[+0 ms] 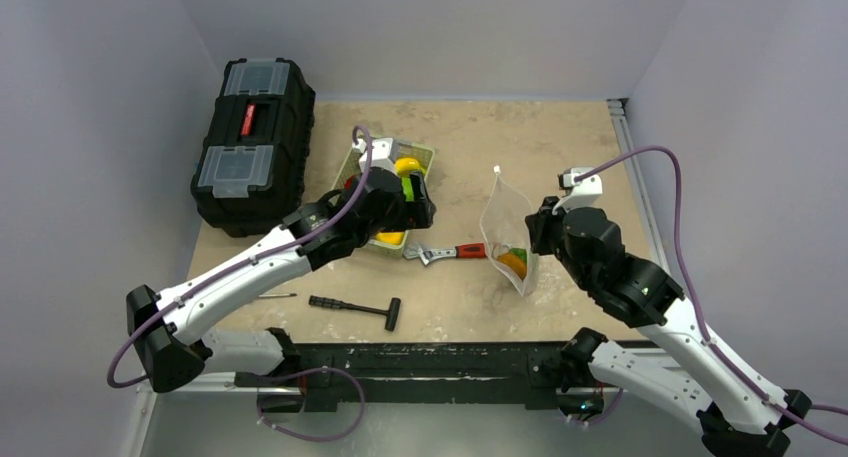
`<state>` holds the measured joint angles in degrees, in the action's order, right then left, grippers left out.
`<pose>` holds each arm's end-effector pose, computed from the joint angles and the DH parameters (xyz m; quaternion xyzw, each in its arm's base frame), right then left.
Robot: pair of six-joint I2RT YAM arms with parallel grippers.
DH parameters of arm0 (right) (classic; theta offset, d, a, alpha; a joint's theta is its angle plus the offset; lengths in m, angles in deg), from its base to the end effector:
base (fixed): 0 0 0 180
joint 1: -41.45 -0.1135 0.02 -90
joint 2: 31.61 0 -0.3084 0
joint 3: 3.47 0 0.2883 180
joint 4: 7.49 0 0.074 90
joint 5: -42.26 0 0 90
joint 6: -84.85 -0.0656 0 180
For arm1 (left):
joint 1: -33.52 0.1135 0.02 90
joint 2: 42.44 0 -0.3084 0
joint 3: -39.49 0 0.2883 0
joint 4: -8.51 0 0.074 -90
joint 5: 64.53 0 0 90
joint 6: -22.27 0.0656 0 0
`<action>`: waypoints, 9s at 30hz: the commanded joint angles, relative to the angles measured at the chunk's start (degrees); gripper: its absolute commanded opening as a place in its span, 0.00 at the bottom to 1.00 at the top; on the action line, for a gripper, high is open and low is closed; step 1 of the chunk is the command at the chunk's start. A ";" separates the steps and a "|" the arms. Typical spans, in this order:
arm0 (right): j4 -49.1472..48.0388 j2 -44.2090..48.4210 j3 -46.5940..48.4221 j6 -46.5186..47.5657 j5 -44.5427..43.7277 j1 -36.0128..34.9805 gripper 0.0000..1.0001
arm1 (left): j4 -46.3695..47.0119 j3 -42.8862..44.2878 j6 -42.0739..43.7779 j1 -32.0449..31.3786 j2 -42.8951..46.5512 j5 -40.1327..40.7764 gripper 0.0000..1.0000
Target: Place the food in the zip-top bag and seal the zipper
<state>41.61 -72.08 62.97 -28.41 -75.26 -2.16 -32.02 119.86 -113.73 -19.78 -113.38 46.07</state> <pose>0.1412 0.0926 0.3880 -0.0142 0.8210 0.1292 0.5560 0.2095 -0.2425 0.3823 -0.0332 0.8606 -0.2679 0.4319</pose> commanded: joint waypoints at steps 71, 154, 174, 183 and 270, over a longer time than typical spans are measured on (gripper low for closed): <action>-2.24 -0.78 0.82 1.12 0.06 -0.31 0.00 | 17.18 -5.66 5.80 13.71 3.30 -31.40 0.35; -2.21 0.13 0.38 1.47 2.22 -0.27 0.00 | -2.91 -6.46 2.58 10.50 0.74 6.46 0.97; -0.75 -3.96 1.62 1.12 2.74 -0.29 0.00 | 4.10 8.07 7.21 21.04 -26.57 -8.81 0.80; 0.65 -4.08 2.22 0.68 1.85 -0.28 0.00 | 1.08 15.69 -2.04 21.69 -36.41 -6.48 0.85; -4.54 -6.11 -0.63 0.59 4.48 -0.29 0.00 | 24.56 -14.86 6.96 10.18 5.86 -33.58 0.48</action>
<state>40.12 -77.02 62.40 -27.60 -71.96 -2.16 -12.41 103.36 -112.09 -3.73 -113.16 16.89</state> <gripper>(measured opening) 0.005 0.776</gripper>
